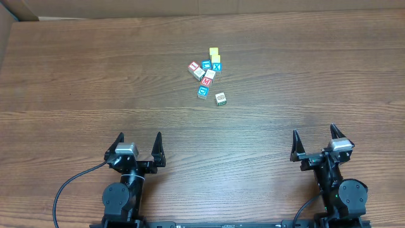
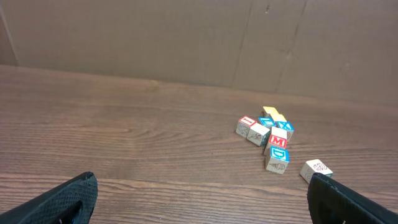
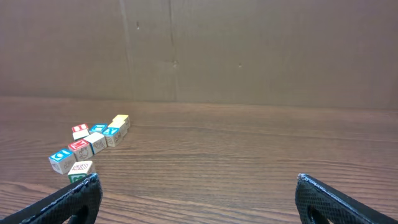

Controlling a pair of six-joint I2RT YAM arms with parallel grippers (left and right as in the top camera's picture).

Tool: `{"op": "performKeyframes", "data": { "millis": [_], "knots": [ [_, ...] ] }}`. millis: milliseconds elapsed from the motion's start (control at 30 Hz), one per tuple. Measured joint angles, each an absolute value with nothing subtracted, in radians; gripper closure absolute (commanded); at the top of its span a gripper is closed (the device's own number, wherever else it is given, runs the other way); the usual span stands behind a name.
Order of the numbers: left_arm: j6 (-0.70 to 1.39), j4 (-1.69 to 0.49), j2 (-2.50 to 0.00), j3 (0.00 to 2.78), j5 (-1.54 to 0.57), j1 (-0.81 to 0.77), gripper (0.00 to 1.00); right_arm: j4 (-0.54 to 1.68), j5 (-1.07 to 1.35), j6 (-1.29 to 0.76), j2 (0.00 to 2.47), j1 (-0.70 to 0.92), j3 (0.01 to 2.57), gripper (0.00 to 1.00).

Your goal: Flip 4 blocks

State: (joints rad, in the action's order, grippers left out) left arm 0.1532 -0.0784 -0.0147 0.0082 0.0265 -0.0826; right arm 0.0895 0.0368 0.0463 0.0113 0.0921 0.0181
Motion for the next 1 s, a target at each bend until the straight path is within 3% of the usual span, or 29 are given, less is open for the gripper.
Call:
{"op": "performKeyframes", "data": {
  "millis": [1000],
  "knots": [
    [0.153,-0.072,-0.015,0.008,0.027,-0.083,0.0,0.057,0.076,0.046,0.011,0.092,0.018,0.0]
  ]
}}
